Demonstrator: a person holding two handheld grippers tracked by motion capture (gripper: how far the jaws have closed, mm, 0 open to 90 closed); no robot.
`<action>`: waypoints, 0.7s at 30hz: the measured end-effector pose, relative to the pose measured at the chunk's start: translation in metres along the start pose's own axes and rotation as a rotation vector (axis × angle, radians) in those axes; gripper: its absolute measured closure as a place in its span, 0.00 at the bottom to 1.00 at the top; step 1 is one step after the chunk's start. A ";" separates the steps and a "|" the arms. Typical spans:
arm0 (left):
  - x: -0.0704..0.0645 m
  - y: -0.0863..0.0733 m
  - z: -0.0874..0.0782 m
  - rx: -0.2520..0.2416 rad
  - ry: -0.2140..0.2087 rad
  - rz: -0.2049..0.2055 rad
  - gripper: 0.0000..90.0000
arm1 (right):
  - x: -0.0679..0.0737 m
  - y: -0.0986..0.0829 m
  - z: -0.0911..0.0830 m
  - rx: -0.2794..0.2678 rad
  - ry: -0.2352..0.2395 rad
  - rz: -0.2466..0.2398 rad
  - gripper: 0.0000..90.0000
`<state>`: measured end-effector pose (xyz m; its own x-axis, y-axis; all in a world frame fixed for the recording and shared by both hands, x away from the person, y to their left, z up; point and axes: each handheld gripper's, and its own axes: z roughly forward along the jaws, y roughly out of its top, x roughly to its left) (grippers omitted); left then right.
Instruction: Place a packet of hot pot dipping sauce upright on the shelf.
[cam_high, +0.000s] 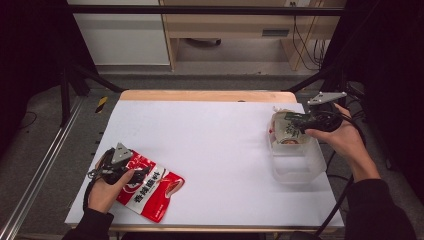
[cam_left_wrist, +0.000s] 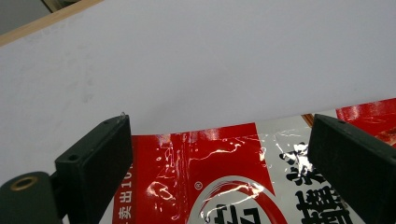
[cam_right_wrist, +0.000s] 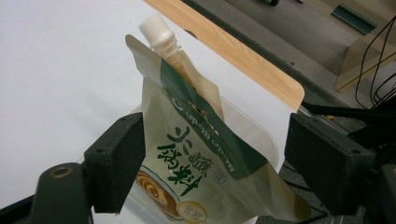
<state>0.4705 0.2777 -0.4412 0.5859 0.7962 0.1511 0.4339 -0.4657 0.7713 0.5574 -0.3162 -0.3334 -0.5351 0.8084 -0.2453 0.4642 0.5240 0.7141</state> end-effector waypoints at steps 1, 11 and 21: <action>0.000 0.000 0.000 0.000 0.000 0.000 0.08 | 0.000 0.000 0.000 -0.003 -0.002 0.004 0.22; 0.000 0.000 0.000 -0.001 0.000 0.000 0.08 | 0.011 0.009 -0.009 -0.040 -0.016 0.002 0.16; 0.001 0.000 -0.001 0.000 0.003 0.000 0.08 | 0.036 0.027 -0.022 -0.107 -0.008 -0.040 0.15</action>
<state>0.4704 0.2785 -0.4409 0.5842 0.7971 0.1528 0.4339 -0.4658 0.7712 0.5352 -0.2794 -0.3083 -0.5462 0.7895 -0.2801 0.3644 0.5250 0.7691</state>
